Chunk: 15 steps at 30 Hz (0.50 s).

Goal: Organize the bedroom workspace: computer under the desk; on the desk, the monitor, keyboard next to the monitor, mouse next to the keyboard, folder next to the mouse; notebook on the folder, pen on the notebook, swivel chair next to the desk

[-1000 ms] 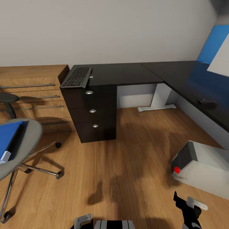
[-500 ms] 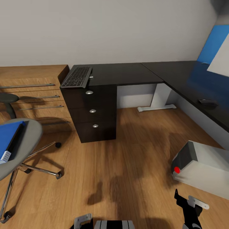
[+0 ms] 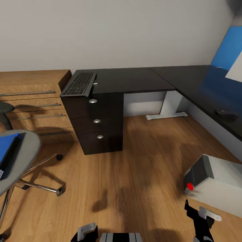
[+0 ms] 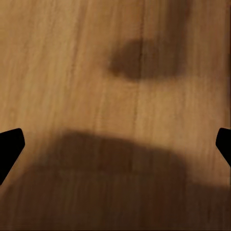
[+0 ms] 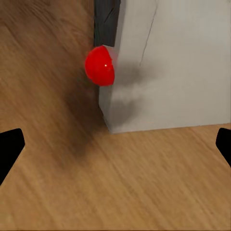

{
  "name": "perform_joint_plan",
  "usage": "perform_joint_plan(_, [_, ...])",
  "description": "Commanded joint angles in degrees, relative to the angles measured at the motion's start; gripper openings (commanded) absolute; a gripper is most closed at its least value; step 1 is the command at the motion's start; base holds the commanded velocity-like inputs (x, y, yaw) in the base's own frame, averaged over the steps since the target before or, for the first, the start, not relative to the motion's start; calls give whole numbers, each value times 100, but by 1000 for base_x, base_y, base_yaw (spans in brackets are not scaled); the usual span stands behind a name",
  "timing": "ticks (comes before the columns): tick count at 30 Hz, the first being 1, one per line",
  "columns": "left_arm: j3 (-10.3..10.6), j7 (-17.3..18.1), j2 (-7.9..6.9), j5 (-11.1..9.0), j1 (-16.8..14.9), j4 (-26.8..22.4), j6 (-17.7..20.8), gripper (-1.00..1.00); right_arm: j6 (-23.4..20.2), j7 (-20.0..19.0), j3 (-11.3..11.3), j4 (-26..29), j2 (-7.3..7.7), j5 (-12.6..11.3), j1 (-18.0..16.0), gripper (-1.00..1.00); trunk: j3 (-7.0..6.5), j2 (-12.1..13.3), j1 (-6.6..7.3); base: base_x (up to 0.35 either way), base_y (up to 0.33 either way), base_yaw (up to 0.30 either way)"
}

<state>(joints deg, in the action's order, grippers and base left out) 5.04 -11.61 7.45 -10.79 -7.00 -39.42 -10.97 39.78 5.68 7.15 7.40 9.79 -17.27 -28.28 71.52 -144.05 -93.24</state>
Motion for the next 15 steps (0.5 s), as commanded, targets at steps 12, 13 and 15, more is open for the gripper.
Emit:
perform_joint_plan(12, [34,-35,-12,-55,-3,4,-98,100,1,13,23,-2,0,30,-3,100,4,-1,-2,75,0,0])
perform_joint_plan(13, [33,-34,-15,-55,-3,4,-100,100,-4,13,23,-2,1,30,-3,100,4,-1,-2,12,0,0])
perform_joint_plan(15, [33,-34,-18,-55,-3,4,-102,100,-17,12,23,-2,-1,30,-3,100,4,-1,-2,14,0,0])
